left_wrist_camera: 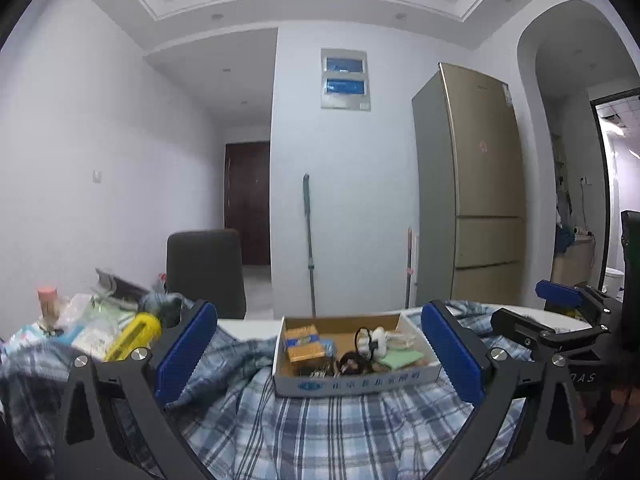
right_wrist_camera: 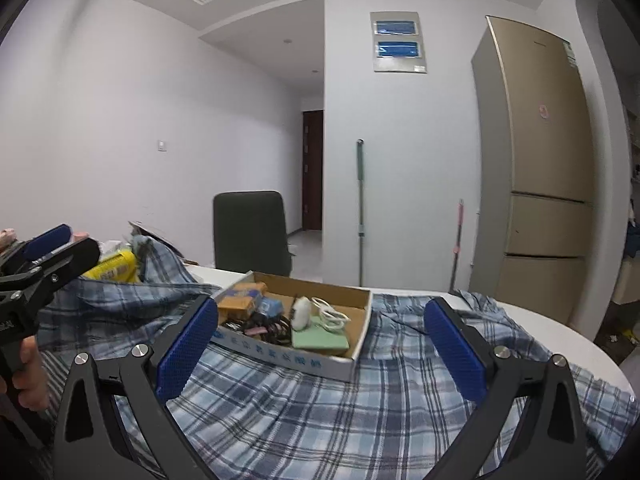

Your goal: Organize soft objects

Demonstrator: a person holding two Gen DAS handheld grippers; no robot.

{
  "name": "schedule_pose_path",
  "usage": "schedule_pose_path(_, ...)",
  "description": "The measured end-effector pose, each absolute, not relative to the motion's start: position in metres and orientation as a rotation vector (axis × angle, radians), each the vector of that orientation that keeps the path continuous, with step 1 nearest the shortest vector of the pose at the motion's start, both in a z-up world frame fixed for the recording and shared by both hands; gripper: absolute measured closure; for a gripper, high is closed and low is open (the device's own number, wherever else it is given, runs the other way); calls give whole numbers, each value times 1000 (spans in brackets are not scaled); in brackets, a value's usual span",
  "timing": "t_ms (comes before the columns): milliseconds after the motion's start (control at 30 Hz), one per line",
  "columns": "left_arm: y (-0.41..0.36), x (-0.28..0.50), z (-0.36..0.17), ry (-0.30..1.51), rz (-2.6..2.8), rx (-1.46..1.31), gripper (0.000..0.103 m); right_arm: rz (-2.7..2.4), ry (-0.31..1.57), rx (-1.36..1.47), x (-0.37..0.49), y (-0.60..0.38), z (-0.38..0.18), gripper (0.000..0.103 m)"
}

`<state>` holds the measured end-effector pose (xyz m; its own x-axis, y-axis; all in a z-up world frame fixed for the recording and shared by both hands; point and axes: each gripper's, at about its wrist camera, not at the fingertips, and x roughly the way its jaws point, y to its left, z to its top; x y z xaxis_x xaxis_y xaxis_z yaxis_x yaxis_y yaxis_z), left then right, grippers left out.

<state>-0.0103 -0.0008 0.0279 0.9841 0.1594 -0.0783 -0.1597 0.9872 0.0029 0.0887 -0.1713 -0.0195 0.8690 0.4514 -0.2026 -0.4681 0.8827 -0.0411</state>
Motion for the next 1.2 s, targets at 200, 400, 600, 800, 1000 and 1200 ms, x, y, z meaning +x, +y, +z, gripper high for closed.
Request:
schedule_pose_path(200, 6, -3, 4, 118, 188, -4, 0, 490, 226, -146, 90, -161, -35, 0)
schedule_pose_path(400, 7, -4, -2, 126, 212, -12, 0, 520, 192, -205, 77, -152, -39, 0)
schedule_pose_path(600, 13, 0, -3, 145, 195, -38, 0, 479, 198, -206, 79, -151, -41, 0)
schedule_pose_path(800, 16, -1, -3, 142, 169, -55, 0, 402, 253, -229, 91, -145, -46, 0)
schedule_pose_path(1000, 20, -3, -2, 132, 157, -77, 0, 328, 274, -237, 96, -145, -49, 0)
schedule_pose_path(1200, 18, -8, 0, 109, 140, -74, 0, 312, 286, -239, 98, -147, -49, 0)
